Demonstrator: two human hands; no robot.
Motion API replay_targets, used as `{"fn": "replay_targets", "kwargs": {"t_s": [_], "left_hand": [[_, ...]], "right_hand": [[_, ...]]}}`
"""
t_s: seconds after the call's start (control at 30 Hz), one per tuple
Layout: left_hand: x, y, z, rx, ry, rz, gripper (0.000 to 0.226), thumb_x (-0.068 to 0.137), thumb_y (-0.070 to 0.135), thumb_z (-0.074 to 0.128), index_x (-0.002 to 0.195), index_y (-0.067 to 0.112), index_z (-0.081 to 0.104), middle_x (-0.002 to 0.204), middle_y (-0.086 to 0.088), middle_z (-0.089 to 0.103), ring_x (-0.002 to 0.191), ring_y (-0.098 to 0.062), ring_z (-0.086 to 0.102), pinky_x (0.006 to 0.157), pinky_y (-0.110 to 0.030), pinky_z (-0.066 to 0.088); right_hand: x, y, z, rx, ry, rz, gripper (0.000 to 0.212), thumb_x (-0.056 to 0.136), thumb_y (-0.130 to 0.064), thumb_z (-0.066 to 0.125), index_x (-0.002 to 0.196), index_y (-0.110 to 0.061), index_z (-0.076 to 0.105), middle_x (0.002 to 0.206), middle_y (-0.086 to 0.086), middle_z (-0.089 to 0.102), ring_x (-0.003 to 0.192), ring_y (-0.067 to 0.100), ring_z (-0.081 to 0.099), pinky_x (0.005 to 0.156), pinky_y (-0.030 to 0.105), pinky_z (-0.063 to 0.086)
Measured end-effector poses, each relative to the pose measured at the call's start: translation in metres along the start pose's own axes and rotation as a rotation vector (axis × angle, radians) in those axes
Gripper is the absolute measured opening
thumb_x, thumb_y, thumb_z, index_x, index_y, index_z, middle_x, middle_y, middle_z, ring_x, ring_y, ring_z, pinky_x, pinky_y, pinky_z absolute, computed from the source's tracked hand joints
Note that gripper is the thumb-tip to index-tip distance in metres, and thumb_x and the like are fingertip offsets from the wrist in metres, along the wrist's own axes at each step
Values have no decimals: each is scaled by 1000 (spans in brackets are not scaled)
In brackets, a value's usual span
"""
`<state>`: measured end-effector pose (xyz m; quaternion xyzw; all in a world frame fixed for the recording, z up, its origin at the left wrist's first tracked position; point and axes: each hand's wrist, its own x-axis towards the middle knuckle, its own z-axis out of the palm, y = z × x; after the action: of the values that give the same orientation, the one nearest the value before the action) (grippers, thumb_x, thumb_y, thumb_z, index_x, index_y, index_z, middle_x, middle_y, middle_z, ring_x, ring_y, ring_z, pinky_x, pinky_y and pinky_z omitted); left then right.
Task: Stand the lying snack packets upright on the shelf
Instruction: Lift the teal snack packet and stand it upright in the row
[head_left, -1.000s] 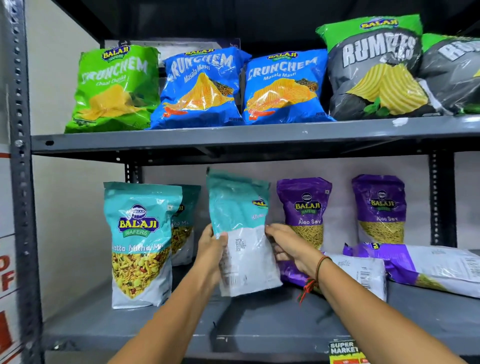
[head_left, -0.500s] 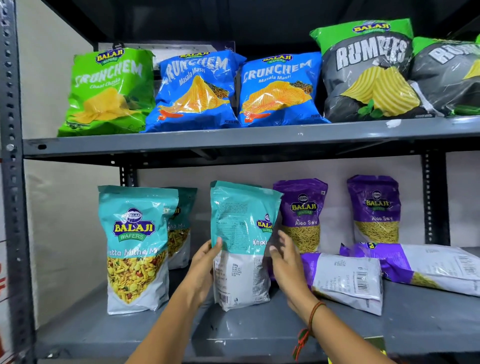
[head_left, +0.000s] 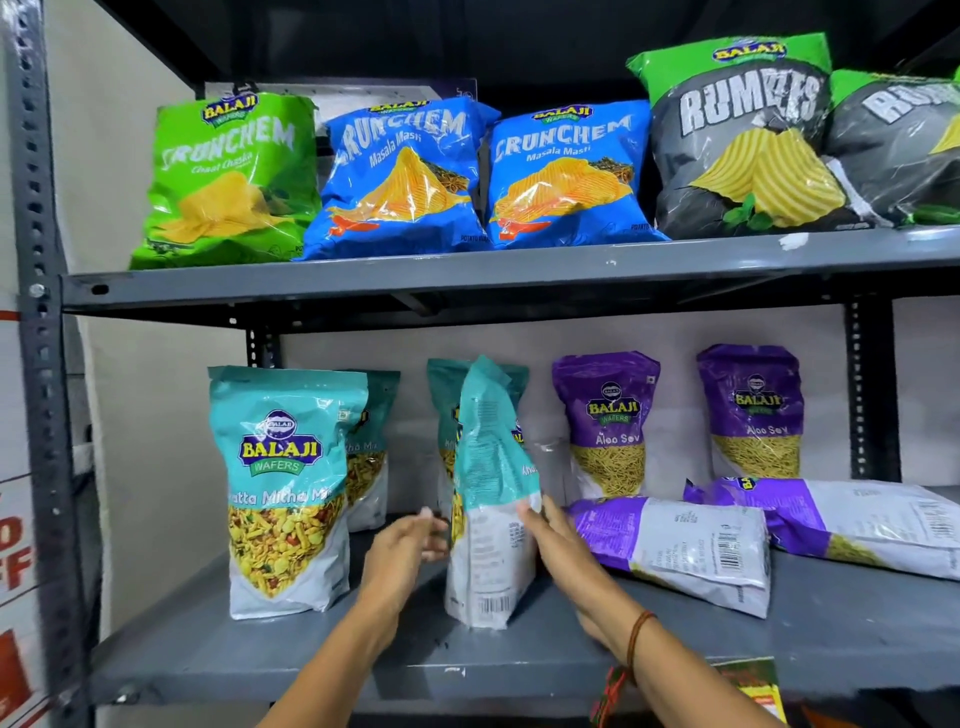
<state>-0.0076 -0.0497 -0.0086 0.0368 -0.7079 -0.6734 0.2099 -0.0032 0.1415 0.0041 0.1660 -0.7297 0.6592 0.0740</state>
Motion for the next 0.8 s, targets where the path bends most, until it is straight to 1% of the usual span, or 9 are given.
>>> {"fn": "replay_targets", "kwargs": {"t_s": [0.1,0.2,0.27,0.37,0.43,0.5,0.57,0.67,0.8], "left_hand": [[5,-4,1,61,-26,-25,11,96,16,57,101,23,63,105,-1,65,98,-17,58,80,-27,44],[3,-5,18,-71,-192,-95,18,100,18,51,115,14,60,119,-6,69,103,-16,65,84,-26,52],[-5,-6,26,-73,-199,-84,20,98,25,55,112,15,65,114,-7,74,94,-12,69,79,-22,55],[-13,-12,21,-48,-68,-56,35,81,36,75,109,18,64,102,-8,76,93,-20,72,95,-39,54],[-12,-13,12,-73,-14,-56,45,73,38,82,107,18,60,85,-7,72,74,-20,70,90,-41,56],[-8,-11,7,-47,27,-48,54,67,43,84,108,21,56,76,-2,59,70,-17,60,78,-36,52],[0,-8,7,-56,-3,-68,66,64,47,85,116,22,52,93,0,60,88,-17,61,83,-34,51],[15,-5,9,-189,-203,-147,90,55,44,91,129,19,46,124,-2,66,116,-21,64,106,-42,46],[15,-4,12,-130,-381,-115,83,42,40,96,116,17,67,108,2,79,92,-6,76,71,-17,53]], "right_hand": [[-10,5,3,-101,251,-37,62,85,-61,50,138,-32,40,144,1,41,134,19,38,117,44,30],[-24,9,18,-178,130,-40,100,49,-82,61,133,-35,32,129,-9,37,120,8,37,113,37,35],[-21,14,24,-288,113,-48,113,46,-76,71,139,-32,26,127,-10,31,119,7,33,113,35,34],[-3,19,9,-89,5,-12,77,70,-35,80,135,-23,42,129,-4,55,119,12,55,101,30,49],[7,20,-8,66,-76,53,53,79,-8,71,128,-22,55,114,-4,72,102,11,69,74,18,57],[12,20,-19,-1,11,20,38,80,-3,65,113,-21,66,105,-5,75,91,7,70,64,14,53],[15,20,-27,-77,146,-42,27,80,-7,64,93,-31,70,104,-5,75,90,6,69,70,19,53],[14,26,-33,-98,75,-49,21,78,-27,76,94,-39,67,100,-14,76,91,0,70,75,19,55],[29,34,-38,-42,-17,-20,29,88,-11,68,110,-29,64,116,-3,72,106,9,67,95,33,55]]}}
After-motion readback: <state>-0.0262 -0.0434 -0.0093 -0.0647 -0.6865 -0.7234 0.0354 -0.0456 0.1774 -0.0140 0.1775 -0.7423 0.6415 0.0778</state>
